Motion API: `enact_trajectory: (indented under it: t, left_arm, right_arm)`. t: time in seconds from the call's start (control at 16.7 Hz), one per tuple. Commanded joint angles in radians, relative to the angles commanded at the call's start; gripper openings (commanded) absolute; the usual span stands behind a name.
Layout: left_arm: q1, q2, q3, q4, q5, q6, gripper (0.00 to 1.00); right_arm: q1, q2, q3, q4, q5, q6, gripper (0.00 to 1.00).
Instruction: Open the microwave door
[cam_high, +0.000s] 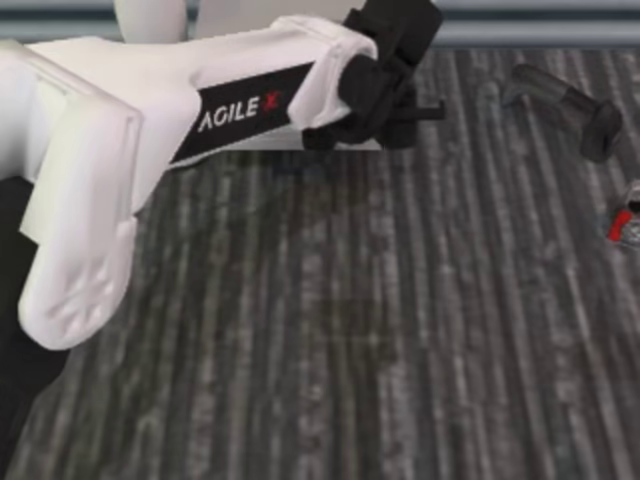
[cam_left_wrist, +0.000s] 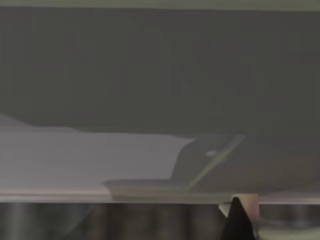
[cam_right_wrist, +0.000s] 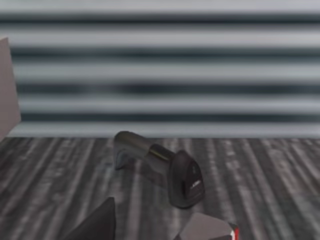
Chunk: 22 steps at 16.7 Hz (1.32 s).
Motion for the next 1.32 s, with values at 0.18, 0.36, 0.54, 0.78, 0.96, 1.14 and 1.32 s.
enact_trajectory:
  t: [0.18,0.36,0.54,0.78,0.96,1.14,1.32]
  left_arm:
    - [0.0,0.0,0.0,0.0,0.0,0.0,0.0]
    - [0.0,0.0,0.0,0.0,0.0,0.0,0.0]
    - [-0.038,-0.038,-0.073,0.003,0.004,-0.004,0.0]
    - [-0.033,-0.093,-0.163,0.055,-0.02,-0.028,0.0]
    - [-0.033,-0.097,-0.167,0.058,-0.021,-0.03,0.0]
    - [-0.033,-0.097,-0.167,0.058,-0.021,-0.03,0.0]
    - [-0.033,-0.097,-0.167,0.058,-0.021,-0.03,0.0]
  right_arm:
    - [0.0,0.0,0.0,0.0,0.0,0.0,1.0]
    - [0.0,0.0,0.0,0.0,0.0,0.0,1.0]
    - [0.0,0.0,0.0,0.0,0.0,0.0,1.0]
    - [0.0,0.0,0.0,0.0,0.0,0.0,1.0]
    - [0.0,0.0,0.0,0.0,0.0,0.0,1.0]
    - [0.0,0.0,0.0,0.0,0.0,0.0,1.0]
    - [0.0,0.0,0.0,0.0,0.0,0.0,1.0]
